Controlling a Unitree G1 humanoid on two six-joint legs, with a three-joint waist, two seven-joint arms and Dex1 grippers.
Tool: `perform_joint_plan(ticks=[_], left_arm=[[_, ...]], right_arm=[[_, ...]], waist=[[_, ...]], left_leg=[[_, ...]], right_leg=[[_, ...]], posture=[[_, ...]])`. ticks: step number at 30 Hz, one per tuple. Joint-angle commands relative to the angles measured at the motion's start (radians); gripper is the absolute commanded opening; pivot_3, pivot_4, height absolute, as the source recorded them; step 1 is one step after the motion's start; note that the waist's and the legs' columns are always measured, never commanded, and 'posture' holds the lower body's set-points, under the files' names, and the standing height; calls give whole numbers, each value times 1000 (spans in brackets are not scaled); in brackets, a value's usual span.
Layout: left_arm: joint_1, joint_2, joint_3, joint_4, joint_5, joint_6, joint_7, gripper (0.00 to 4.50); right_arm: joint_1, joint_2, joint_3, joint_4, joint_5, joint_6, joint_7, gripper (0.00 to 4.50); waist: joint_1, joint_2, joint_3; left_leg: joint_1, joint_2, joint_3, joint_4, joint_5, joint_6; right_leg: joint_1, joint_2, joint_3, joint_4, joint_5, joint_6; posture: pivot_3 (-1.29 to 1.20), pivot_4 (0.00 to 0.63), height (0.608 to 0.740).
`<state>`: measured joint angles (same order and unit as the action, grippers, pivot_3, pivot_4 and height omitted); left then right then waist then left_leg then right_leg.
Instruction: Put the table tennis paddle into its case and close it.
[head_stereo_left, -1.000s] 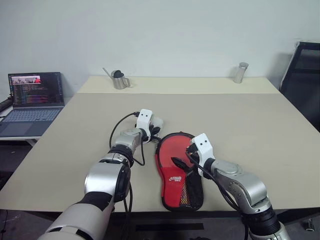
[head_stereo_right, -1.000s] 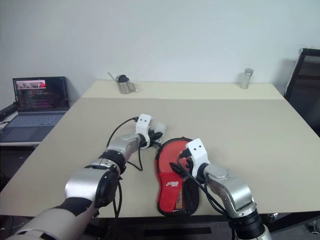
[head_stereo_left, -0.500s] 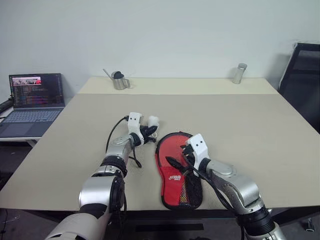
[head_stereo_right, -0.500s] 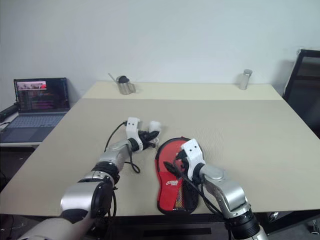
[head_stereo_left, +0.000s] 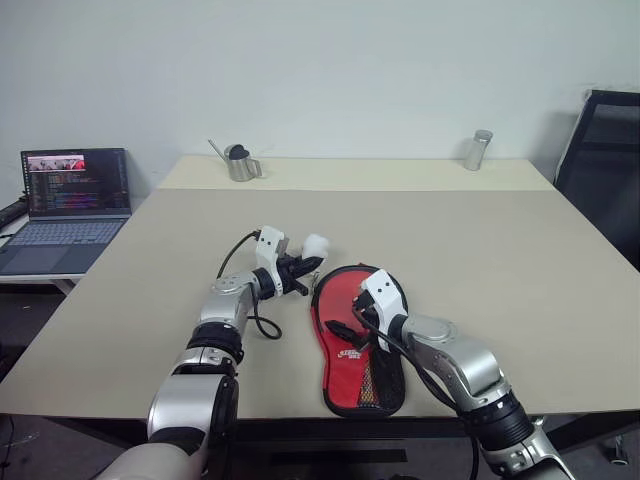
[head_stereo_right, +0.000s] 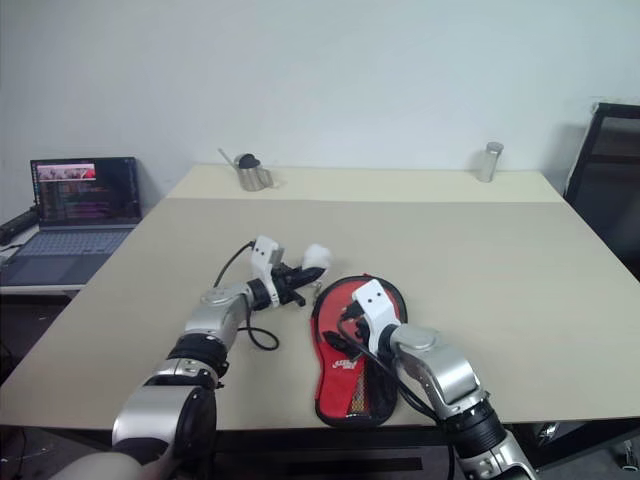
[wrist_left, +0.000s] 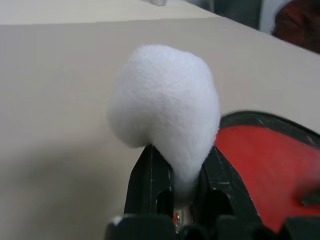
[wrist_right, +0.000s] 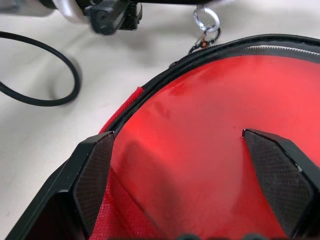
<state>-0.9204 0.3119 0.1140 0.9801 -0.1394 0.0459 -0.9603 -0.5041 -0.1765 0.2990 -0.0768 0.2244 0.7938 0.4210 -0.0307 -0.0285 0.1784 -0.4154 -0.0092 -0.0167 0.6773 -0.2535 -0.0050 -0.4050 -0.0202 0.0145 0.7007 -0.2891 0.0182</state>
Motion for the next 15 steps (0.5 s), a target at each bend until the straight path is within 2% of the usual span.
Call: perform_joint_plan(ticks=[1, 5, 8, 15], left_arm=[[-74, 16, -51, 25, 39, -50, -47, 160], [-145, 16, -102, 147, 113, -137, -6, 160], [-209, -5, -88, 229, 121, -147, 69, 160], [-297, -62, -101, 316, 161, -186, 151, 160]], right_arm=[[5, 6, 26, 37, -17, 34, 4, 4500], [6, 23, 23, 43, -27, 43, -10, 4500], [14, 27, 19, 37, -32, 54, -15, 4500], [48, 25, 11, -1, -39, 99, -35, 4500]], waist=[[0, -1, 0], [0, -3, -3], [-1, -3, -3], [1, -4, -3]], left_leg=[[0, 0, 0, 0, 0, 0], [0, 0, 0, 0, 0, 0], [0, 0, 0, 0, 0, 0], [0, 0, 0, 0, 0, 0]], right_leg=[[0, 0, 0, 0, 0, 0], [0, 0, 0, 0, 0, 0], [0, 0, 0, 0, 0, 0], [0, 0, 0, 0, 0, 0]], posture=[[0, 150, 740], [0, 150, 740], [0, 150, 740], [0, 150, 740]])
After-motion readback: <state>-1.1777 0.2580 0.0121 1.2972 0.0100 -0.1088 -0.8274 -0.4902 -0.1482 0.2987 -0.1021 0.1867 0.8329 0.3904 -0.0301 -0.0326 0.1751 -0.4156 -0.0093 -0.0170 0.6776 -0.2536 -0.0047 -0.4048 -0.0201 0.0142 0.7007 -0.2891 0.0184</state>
